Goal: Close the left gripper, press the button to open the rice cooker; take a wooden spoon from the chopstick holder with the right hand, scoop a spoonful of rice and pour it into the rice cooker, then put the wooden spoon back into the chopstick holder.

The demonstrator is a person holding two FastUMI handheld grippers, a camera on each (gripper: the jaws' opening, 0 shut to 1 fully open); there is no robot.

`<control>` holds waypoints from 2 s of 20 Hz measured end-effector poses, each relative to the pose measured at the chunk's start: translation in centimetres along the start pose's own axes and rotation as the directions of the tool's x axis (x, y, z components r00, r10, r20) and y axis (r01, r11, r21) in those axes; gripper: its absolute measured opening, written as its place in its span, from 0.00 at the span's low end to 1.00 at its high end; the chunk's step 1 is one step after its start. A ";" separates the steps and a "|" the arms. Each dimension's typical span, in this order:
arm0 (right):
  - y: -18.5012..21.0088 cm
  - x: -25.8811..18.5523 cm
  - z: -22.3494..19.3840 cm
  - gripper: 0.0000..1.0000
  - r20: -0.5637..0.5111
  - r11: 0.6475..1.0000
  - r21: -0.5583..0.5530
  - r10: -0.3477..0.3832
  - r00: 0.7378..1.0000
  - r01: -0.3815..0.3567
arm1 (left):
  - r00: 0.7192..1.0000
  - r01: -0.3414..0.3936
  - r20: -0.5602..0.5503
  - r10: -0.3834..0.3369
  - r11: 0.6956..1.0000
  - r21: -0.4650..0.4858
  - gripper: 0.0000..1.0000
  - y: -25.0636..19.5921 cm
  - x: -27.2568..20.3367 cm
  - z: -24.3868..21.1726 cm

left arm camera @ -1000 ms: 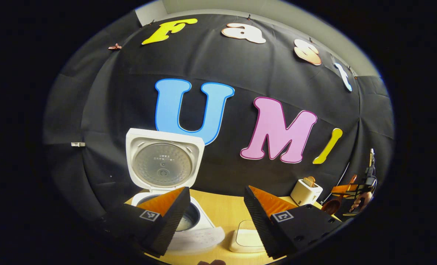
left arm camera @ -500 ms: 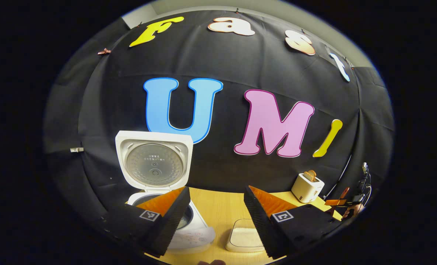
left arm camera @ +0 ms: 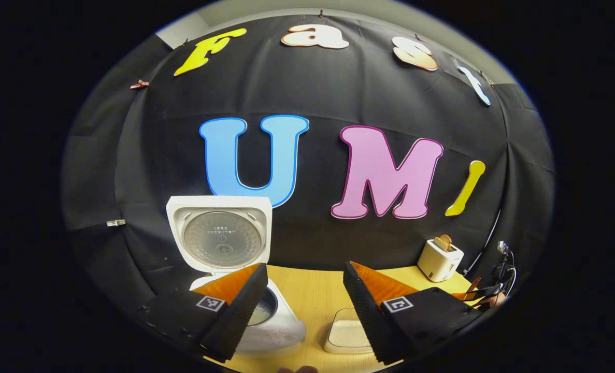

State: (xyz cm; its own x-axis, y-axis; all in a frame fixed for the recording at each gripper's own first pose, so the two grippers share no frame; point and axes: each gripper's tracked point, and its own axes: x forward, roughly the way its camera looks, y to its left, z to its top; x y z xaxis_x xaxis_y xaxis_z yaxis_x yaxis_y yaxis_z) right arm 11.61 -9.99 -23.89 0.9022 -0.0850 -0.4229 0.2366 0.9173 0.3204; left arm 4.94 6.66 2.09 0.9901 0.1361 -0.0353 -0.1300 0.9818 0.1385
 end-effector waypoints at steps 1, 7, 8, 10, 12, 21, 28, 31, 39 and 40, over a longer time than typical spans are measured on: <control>-0.1 0.1 0.1 0.27 0.005 1.000 0.007 -0.004 1.000 0.004 | 1.000 -0.004 0.003 0.004 1.000 -0.002 0.95 0.3 -0.1 0.2; -0.8 -1.8 0.8 0.68 0.017 0.999 -0.003 -0.048 0.999 0.048 | 0.999 -0.020 0.039 0.020 1.000 -0.009 0.94 2.3 0.6 1.7; -0.8 -2.3 1.2 0.69 0.028 0.999 -0.005 -0.054 0.998 0.054 | 0.999 -0.023 0.048 0.024 1.000 -0.011 0.95 2.7 0.9 2.0; -0.8 -3.7 1.8 0.72 0.046 0.998 -0.007 -0.062 0.997 0.062 | 0.997 -0.032 0.070 0.033 0.999 -0.015 0.95 3.7 1.7 3.1; -0.9 -5.1 2.0 0.73 0.056 0.997 -0.007 -0.077 0.995 0.077 | 0.994 -0.035 0.105 0.037 0.999 -0.020 0.95 4.7 2.7 4.7; -1.5 -12.7 3.3 0.73 0.136 0.987 -0.035 -0.153 0.979 0.159 | 0.965 -0.127 0.227 0.130 0.992 -0.028 0.95 12.3 9.2 12.5; -0.5 -17.0 3.1 0.73 0.179 0.981 -0.038 -0.182 0.967 0.192 | 0.966 -0.164 0.196 0.168 0.986 -0.033 0.95 16.7 15.6 13.2; -0.7 -18.8 3.3 0.73 0.205 0.973 -0.034 -0.216 0.955 0.227 | 0.970 -0.182 0.164 0.181 0.983 -0.013 0.95 18.3 18.4 12.7; -1.6 -21.6 5.2 0.73 0.258 0.958 -0.031 -0.269 0.928 0.286 | 0.973 -0.230 -0.004 0.230 0.973 0.033 0.97 20.8 21.8 7.2; -1.4 -21.5 5.3 0.73 0.258 0.958 -0.034 -0.267 0.929 0.285 | 0.972 -0.232 -0.016 0.233 0.972 0.033 0.99 20.6 21.2 7.1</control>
State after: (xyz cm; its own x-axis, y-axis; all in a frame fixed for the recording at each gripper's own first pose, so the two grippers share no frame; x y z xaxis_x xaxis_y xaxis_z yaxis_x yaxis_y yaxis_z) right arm -6.19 -11.54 -10.75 0.8678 -0.4239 -0.2594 0.4711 0.8678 0.1579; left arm 23.65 28.79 11.18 0.9317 0.3628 -0.0184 -0.3542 0.9186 0.1751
